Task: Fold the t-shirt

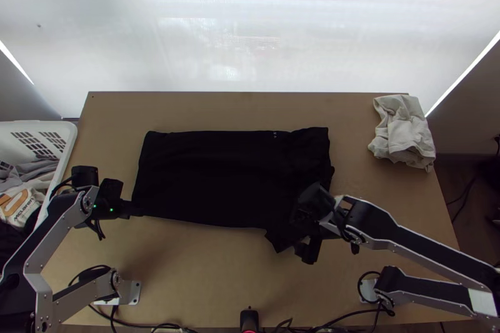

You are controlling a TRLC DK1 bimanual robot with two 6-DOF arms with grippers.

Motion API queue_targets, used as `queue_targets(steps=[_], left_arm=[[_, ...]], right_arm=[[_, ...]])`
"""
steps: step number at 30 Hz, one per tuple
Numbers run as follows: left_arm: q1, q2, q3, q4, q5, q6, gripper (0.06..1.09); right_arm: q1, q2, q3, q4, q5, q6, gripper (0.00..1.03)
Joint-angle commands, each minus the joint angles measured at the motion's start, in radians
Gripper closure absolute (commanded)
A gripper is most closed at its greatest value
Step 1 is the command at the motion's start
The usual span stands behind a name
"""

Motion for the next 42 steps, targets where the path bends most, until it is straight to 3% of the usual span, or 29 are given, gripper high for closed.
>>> queue_targets(steps=[1,12,14,16,20,31,42], left_arm=[[0.000,-0.011,0.013,-0.012,0.001,-0.016,1.05],[0.000,-0.004,0.050,-0.019,0.001,-0.019,1.05],[0.000,-0.001,0.058,-0.025,0.001,-0.019,1.05],[0.000,-0.002,0.064,-0.028,0.001,-0.021,1.05],[0.000,-0.004,0.087,-0.051,0.001,-0.022,1.05],[0.014,-0.022,0.239,-0.164,0.006,-0.025,1.05],[-0.025,-0.001,0.358,-0.239,0.012,-0.070,1.05]], right_arm=[[0.109,0.108,-0.029,-0.009,-0.012,-0.022,0.04],[0.083,0.163,-0.113,0.201,0.005,0.007,0.10],[0.077,0.174,-0.119,0.234,0.021,0.022,0.28],[0.067,0.177,-0.131,0.269,0.042,0.027,0.55],[0.026,0.163,-0.153,0.313,0.094,0.028,0.99],[-0.252,0.044,-0.041,0.306,0.096,-0.029,1.00],[-0.421,0.137,0.120,0.306,0.073,-0.094,1.00]])
